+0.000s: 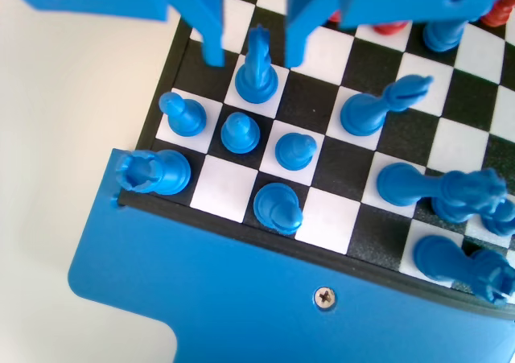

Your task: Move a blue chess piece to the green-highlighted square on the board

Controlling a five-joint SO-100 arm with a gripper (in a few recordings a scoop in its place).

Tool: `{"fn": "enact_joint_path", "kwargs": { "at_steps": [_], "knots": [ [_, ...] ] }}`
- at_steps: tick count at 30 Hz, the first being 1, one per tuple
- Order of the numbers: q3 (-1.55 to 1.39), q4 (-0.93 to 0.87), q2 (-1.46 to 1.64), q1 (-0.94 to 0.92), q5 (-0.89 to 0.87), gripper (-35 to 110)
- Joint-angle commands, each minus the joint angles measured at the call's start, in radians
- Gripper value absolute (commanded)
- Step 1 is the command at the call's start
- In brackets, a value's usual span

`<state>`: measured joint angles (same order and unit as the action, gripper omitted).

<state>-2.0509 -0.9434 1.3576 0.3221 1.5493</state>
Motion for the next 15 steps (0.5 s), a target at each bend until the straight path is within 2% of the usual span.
{"fn": "enact_joint_path", "kwargs": {
  "at_steps": [1,5,11,15],
  "knots": [
    [-0.002,-0.009,0.029,0.002,0.031,19],
    [0.04,-0.067,0.037,-0.014,0.049,19],
    [0.21,-0.273,0.069,-0.046,0.054,14],
    [0.336,-0.423,0.129,-0.069,0.046,4]
  ]
}}
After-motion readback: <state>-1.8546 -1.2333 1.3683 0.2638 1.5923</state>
